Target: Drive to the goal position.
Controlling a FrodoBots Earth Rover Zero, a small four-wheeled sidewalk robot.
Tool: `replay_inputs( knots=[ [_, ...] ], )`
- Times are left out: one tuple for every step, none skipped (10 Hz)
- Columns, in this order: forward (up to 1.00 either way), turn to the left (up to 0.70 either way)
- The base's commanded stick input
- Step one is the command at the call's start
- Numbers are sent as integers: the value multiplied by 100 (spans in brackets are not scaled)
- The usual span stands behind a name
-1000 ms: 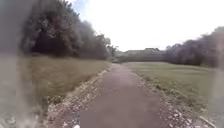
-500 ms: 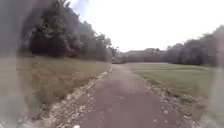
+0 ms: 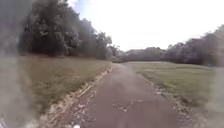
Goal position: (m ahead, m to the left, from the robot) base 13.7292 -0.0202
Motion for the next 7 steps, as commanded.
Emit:
replay_inputs(
  knots=[
    [100, -6],
    [100, -5],
    [100, -6],
    [100, -10],
    [100, -17],
    [100, -22],
    [100, -22]
  ],
)
